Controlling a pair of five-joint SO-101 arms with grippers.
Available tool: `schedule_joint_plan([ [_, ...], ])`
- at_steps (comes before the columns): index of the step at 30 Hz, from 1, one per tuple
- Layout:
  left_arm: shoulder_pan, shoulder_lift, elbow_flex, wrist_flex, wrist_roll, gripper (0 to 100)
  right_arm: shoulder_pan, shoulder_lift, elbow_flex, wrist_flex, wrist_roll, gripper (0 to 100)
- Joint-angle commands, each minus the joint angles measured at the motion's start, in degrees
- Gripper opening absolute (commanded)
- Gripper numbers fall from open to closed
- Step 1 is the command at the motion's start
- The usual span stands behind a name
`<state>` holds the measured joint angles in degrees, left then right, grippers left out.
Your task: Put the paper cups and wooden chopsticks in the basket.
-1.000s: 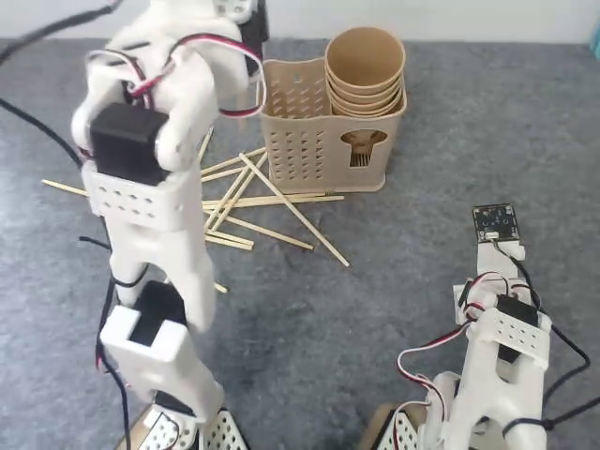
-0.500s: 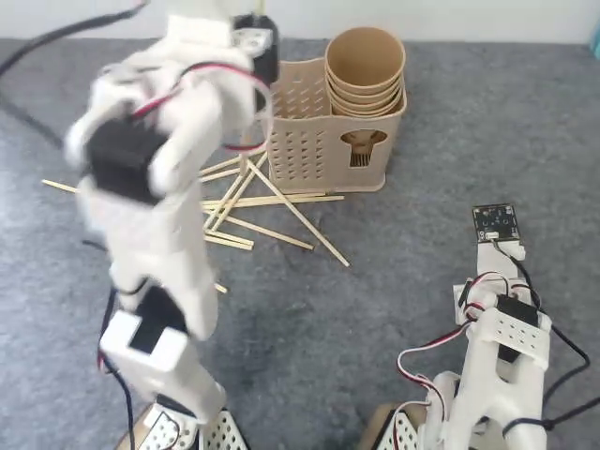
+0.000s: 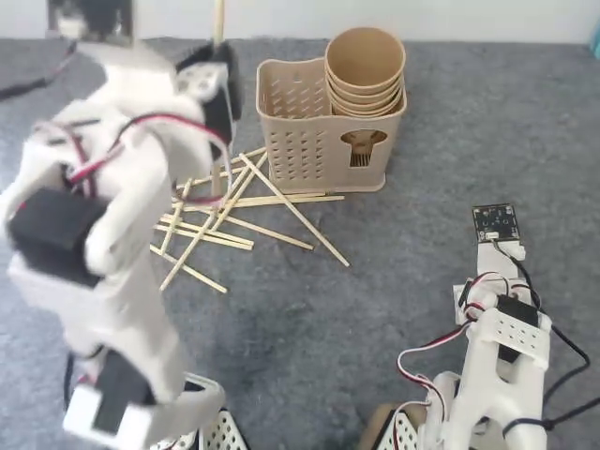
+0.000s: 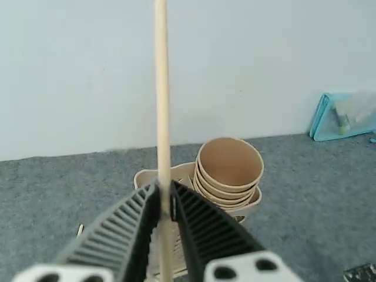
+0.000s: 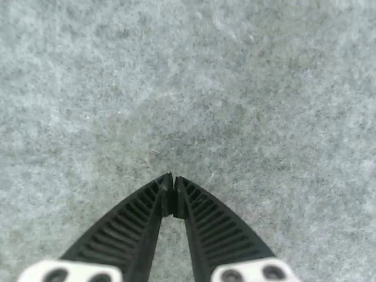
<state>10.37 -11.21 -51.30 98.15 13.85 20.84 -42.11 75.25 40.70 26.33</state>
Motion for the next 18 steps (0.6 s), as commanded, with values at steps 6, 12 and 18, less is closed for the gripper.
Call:
schedule_joint_plan([
  [6,0.0,-12.48,34.33,-28.75,0.18,1,-0.22,-1.71,-0.35,0.48,0.88,0.8],
  [12,0.0,-20.04,61.58,-60.13,0.62,1,-0.22,-1.71,-0.35,0.48,0.88,0.8],
  [18,-0.44,-22.42,73.98,-74.81,0.62,1,-0.22,-1.71,-0.35,0.48,0.88,0.8],
])
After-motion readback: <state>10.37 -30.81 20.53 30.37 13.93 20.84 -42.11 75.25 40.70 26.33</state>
